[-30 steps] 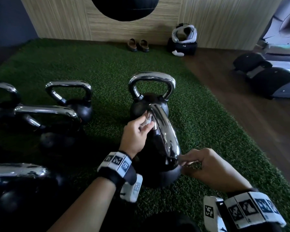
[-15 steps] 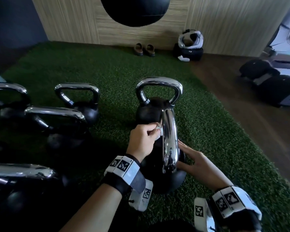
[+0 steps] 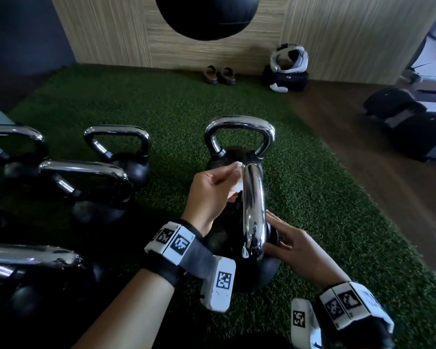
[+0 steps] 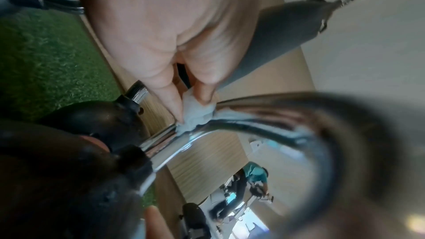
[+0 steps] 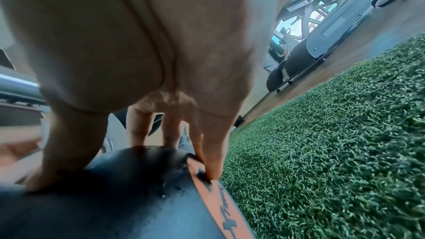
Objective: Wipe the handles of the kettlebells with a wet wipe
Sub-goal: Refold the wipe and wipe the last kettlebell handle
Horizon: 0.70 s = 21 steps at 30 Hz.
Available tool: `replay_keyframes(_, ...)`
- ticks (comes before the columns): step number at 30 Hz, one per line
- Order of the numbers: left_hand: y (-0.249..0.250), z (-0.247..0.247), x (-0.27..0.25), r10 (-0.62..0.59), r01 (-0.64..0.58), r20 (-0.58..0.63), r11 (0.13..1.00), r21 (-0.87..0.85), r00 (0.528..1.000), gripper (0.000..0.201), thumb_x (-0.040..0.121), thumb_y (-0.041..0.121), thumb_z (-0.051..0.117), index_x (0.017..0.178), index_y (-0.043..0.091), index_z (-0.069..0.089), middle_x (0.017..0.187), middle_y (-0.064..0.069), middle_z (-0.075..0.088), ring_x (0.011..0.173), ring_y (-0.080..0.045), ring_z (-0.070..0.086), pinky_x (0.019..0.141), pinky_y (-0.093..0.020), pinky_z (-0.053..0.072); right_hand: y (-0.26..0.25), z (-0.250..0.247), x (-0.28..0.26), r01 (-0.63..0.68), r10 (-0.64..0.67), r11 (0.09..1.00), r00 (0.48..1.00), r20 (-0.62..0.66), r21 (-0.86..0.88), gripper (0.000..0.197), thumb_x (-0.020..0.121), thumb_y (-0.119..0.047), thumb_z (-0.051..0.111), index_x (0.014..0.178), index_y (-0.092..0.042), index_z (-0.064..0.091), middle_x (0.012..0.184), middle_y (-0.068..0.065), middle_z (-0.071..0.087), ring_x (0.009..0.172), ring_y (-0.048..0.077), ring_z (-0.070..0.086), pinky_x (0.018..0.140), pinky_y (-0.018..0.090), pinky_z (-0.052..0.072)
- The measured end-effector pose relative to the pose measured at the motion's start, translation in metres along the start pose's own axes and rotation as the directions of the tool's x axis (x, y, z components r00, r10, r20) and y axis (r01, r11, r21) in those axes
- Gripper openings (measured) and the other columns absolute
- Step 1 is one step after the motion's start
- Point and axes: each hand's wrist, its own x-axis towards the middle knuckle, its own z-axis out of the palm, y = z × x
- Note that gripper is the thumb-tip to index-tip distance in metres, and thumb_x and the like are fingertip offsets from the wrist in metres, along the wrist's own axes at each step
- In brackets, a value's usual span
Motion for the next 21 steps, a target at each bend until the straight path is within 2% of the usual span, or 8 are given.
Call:
replay_keyframes(1,0.003,-0.001,-0.006,-0.008,0.008,0.007,0.998,-0.064,1.0,0.02,0.095,0.01,0.07,0.113,0.018,0.077,0.114,0.002,0.078,0.108,-0.01,0.073,0.097,-0.034,0.059,0.0,0.0,0.0,-0.002,0.002,1.0,1.0,-0.005,-0.006,0.067,0.073,-0.043,0.08,0.13,-0.062,0.05,0.151,-0.036,0.036,0.146,-0.011,0.03,0.116,0.02,0.035)
replay_keyframes(4,0.013,-0.005,-0.019,0.02,-0.011,0.059,0.989,-0.147,0.998,0.022,0.092,0.005,0.069,0.109,0.017,0.076,0.107,0.004,0.079,0.097,-0.006,0.075,0.082,-0.021,0.06,-0.001,0.001,-0.001,-0.002,0.003,1.0,1.0,-0.006,0.017,0.068,0.073,-0.04,0.08,0.13,-0.06,0.049,0.149,-0.039,0.036,0.145,-0.011,0.03,0.106,0.007,0.037)
replay_keyframes(7,0.026,-0.006,-0.017,0.077,-0.077,0.047,0.997,-0.016,0.996,0.021,0.09,0.007,0.074,0.102,0.023,0.079,0.103,-0.001,0.08,0.083,-0.007,0.075,0.08,-0.026,0.062,-0.001,0.003,-0.002,-0.002,0.003,0.998,1.0,-0.016,0.058,0.068,0.072,-0.035,0.081,0.131,-0.055,0.052,0.146,-0.038,0.039,0.146,-0.008,0.031,0.104,0.004,0.038)
replay_keyframes(10,0.036,-0.015,-0.02,0.063,-0.07,0.087,0.995,0.072,0.994,0.017,0.085,0.006,0.079,0.094,0.02,0.081,0.095,-0.004,0.081,0.082,-0.013,0.076,0.083,-0.036,0.063,0.0,0.003,-0.001,0.014,-0.013,0.995,1.0,-0.02,0.094,0.07,0.072,-0.034,0.082,0.136,-0.048,0.055,0.152,-0.028,0.043,0.148,-0.004,0.031,0.115,0.019,0.038)
replay_keyframes(13,0.04,-0.033,-0.037,-0.062,0.049,0.31,0.998,0.049,0.949,0.011,0.081,0.001,0.078,0.089,0.008,0.079,0.088,-0.003,0.081,0.078,-0.008,0.074,0.07,-0.023,0.062,0.006,0.003,0.001,0.032,-0.032,0.993,0.999,-0.003,0.11,0.077,0.072,-0.045,0.086,0.143,-0.039,0.056,0.157,-0.022,0.043,0.149,-0.001,0.031,0.123,0.038,0.034)
replay_keyframes(16,0.036,-0.042,-0.05,-0.044,-0.006,0.399,0.992,0.123,0.916,0.019,0.07,0.014,0.084,0.087,0.007,0.078,0.081,0.001,0.079,0.075,-0.006,0.072,0.07,-0.02,0.059,0.007,0.001,0.003,0.063,-0.064,0.994,0.998,0.003,0.095,0.091,0.065,-0.063,0.086,0.146,-0.036,0.054,0.158,-0.02,0.041,0.15,0.002,0.031,0.123,0.036,0.033)
replay_keyframes(19,0.024,-0.042,-0.061,0.043,-0.073,0.346,0.995,0.074,0.937,0.016,0.066,0.013,0.084,0.081,0.01,0.078,0.085,-0.003,0.08,0.076,-0.01,0.073,0.067,-0.017,0.057,0.01,0.0,0.005,0.075,-0.077,0.994,0.997,0.014,0.085,0.091,0.065,-0.064,0.086,0.146,-0.037,0.054,0.159,-0.017,0.042,0.151,0.004,0.031,0.123,0.035,0.031)
replay_keyframes(21,0.018,-0.045,-0.068,0.049,-0.092,0.398,0.992,0.089,0.916,0.015,0.067,0.009,0.085,0.08,0.012,0.078,0.087,-0.006,0.08,0.078,-0.014,0.074,0.071,-0.02,0.059,0.012,0.0,0.005,0.073,-0.075,0.993,0.997,0.015,0.088,0.085,0.065,-0.063,0.086,0.142,-0.044,0.055,0.158,-0.018,0.042,0.151,0.004,0.032,0.122,0.034,0.032)
